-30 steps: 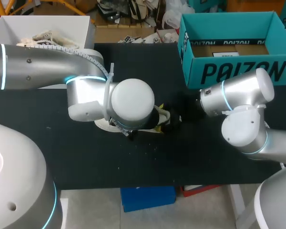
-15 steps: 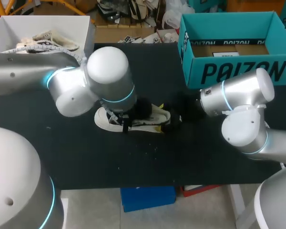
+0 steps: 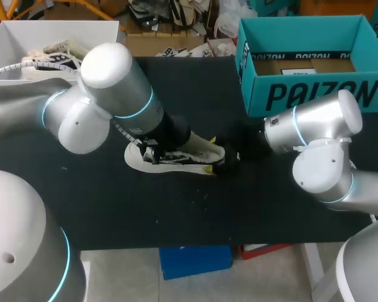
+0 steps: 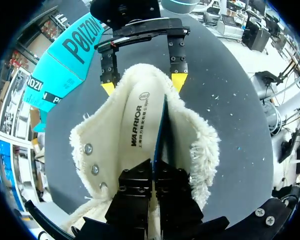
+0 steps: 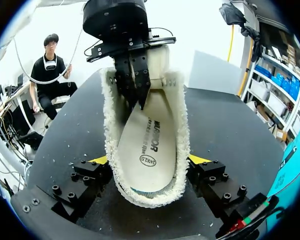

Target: Take the shoe out of the shoebox, open the shoe tongue, remove and reinsert the insole, then place the shoe into the shoebox

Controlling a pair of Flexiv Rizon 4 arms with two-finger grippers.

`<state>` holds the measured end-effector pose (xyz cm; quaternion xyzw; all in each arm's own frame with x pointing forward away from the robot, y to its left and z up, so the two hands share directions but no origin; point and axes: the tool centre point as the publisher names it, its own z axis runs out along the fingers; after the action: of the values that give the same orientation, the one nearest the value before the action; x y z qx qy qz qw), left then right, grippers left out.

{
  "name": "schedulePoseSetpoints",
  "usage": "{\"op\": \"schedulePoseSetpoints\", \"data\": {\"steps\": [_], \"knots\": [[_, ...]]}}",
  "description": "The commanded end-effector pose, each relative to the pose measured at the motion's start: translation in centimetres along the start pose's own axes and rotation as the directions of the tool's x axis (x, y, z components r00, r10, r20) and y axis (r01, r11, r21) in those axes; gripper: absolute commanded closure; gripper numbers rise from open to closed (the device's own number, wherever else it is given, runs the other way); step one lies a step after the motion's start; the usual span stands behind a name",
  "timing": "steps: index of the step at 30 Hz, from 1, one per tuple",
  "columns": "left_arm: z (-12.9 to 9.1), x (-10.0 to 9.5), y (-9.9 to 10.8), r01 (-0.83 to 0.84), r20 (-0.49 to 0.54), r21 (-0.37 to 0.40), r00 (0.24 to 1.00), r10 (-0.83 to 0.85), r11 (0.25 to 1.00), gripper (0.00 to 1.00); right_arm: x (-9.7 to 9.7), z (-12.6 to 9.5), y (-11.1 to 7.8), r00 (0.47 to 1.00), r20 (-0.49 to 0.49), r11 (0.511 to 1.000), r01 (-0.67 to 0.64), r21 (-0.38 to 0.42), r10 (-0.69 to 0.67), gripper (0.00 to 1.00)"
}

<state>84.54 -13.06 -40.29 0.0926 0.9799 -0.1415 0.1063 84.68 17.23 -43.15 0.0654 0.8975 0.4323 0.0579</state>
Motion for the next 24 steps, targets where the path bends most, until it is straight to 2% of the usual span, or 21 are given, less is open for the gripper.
{"op": "schedulePoseSetpoints", "data": {"steps": [1, 13, 16, 24], "knots": [[-1.4, 0.1, 1.0, -0.011, -0.002, 0.094, 1.000, 0.011, 0.995, 1.00, -0.1, 0.1, -0.5, 1.000, 0.002, 1.000, -0.002, 0.005, 0.002, 1.00], [-3.5, 0.2, 0.3, -0.040, 0.029, 0.106, 0.999, 0.037, 0.994, 1.00, -0.1, 0.1, -0.5, 1.000, 0.002, 1.000, -0.002, 0.005, 0.002, 1.00], [-3.0, -0.2, 0.1, -0.047, 0.012, 0.132, 0.999, 0.046, 0.990, 1.00, -0.1, 0.1, -0.5, 1.000, 0.002, 1.000, -0.002, 0.005, 0.002, 1.00], [-0.1, -1.2, -1.8, -0.100, -0.010, 0.159, 0.995, 0.103, 0.982, 1.00, -0.1, 0.1, -0.5, 1.000, 0.002, 1.000, -0.002, 0.005, 0.002, 1.00]]}}
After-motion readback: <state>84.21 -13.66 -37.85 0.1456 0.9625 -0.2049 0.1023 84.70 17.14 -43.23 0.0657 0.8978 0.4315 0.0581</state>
